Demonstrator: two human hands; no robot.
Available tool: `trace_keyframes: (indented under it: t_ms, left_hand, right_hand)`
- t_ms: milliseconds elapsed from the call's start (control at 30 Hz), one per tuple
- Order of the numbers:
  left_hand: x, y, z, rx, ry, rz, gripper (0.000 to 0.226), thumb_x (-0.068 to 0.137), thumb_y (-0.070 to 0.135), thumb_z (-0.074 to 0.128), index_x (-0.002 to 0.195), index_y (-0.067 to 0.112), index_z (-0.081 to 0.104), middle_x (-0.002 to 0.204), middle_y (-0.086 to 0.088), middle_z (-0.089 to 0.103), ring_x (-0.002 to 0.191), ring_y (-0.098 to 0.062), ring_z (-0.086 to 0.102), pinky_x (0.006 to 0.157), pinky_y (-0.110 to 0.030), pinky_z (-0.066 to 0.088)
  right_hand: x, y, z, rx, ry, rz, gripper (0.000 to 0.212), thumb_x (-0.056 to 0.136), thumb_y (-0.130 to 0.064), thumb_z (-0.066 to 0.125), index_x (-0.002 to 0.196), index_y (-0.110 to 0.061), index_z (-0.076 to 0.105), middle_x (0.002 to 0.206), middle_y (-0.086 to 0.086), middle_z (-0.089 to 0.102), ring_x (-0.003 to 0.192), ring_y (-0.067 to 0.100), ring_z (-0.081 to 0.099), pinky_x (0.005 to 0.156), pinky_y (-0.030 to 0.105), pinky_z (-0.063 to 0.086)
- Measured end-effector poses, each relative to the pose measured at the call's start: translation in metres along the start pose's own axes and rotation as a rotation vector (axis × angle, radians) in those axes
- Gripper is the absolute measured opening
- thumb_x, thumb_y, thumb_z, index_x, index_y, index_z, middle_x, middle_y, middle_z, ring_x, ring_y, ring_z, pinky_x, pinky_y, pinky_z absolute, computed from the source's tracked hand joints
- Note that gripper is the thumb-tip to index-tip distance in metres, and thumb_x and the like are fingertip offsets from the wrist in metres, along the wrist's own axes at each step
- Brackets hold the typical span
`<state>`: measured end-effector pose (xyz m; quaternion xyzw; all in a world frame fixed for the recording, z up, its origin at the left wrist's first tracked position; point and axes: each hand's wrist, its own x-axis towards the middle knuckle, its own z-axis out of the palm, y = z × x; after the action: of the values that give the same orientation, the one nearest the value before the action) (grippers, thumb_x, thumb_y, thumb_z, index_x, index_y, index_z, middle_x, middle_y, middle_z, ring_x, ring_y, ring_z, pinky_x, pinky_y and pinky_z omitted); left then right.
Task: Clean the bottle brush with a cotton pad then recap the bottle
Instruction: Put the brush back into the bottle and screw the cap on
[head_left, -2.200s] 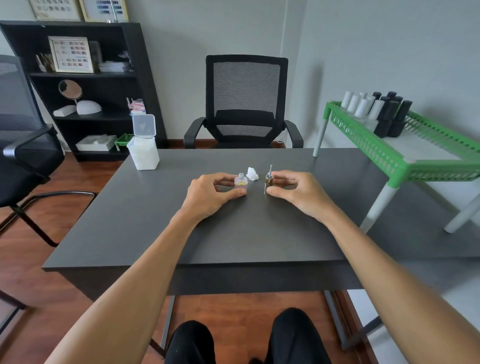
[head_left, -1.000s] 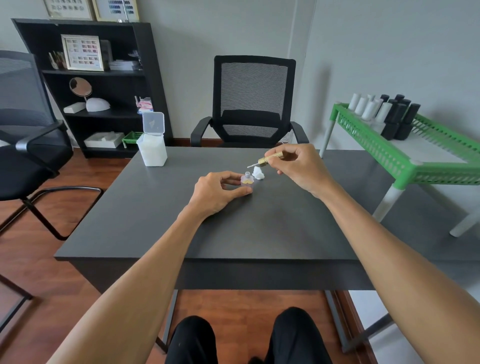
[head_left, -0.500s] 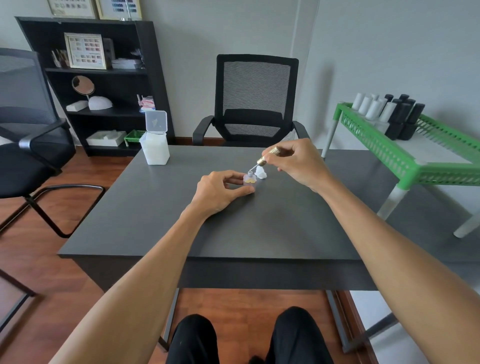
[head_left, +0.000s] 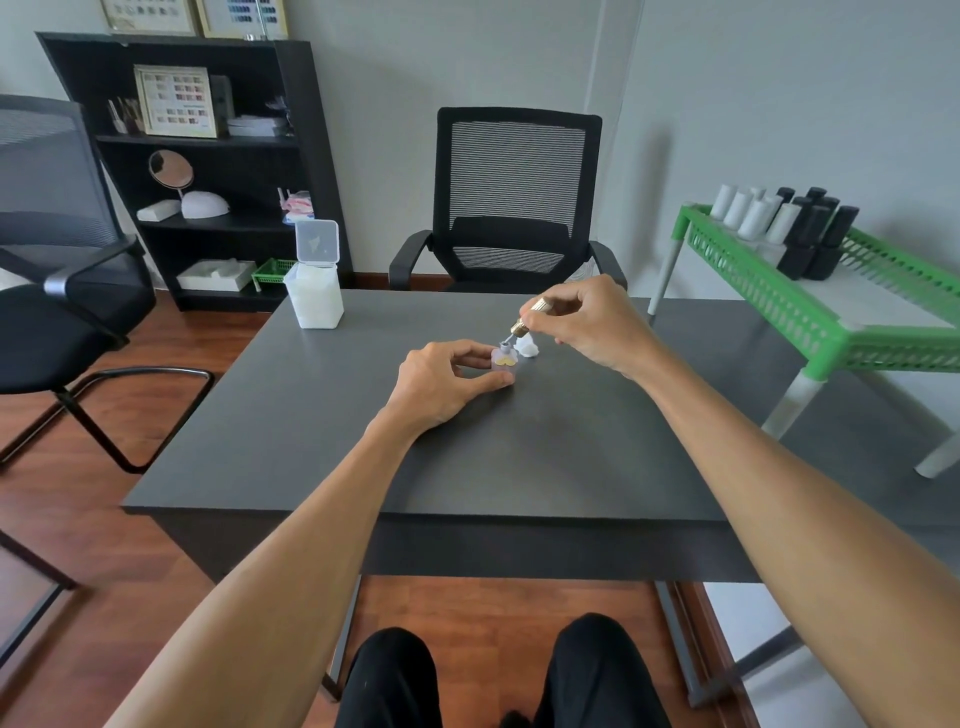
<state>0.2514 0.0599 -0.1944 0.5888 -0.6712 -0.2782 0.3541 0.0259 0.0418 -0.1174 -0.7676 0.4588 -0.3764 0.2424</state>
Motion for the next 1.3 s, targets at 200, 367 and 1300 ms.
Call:
trace_keyframes:
  t_ms: [200, 367, 1300]
  left_hand:
    - [0.000, 0.000, 0.001, 0.002, 0.010, 0.009, 0.038, 0.081, 0.064, 0.084, 0.113, 0.045, 0.077, 0.099, 0.027, 0.078, 0.087, -0.004, 0.068, 0.073, -0.022, 0.048]
    - [0.000, -0.001, 0.000, 0.000, 0.013, 0.009, 0.034, 0.080, 0.065, 0.083, 0.109, 0.049, 0.076, 0.098, 0.028, 0.078, 0.081, -0.002, 0.065, 0.071, -0.023, 0.047]
    - [-0.002, 0.002, -0.001, -0.015, 0.008, 0.004, 0.031, 0.080, 0.063, 0.084, 0.107, 0.051, 0.074, 0.097, 0.029, 0.077, 0.093, -0.003, 0.070, 0.081, -0.026, 0.053]
  right_hand:
    - [0.001, -0.004, 0.001, -0.042, 0.000, -0.026, 0.018, 0.092, -0.023, 0.072, 0.082, -0.026, 0.086, 0.058, -0.027, 0.069, 0.055, -0.005, 0.058, 0.057, 0.005, 0.040]
    - [0.002, -0.004, -0.005, -0.072, -0.004, -0.018, 0.018, 0.093, -0.027, 0.073, 0.081, -0.032, 0.086, 0.059, -0.022, 0.070, 0.056, -0.001, 0.055, 0.056, 0.008, 0.039]
    - [0.012, -0.013, -0.003, -0.213, 0.020, 0.006, 0.020, 0.092, -0.034, 0.078, 0.075, -0.025, 0.082, 0.044, -0.025, 0.057, 0.049, -0.001, 0.052, 0.051, 0.011, 0.033]
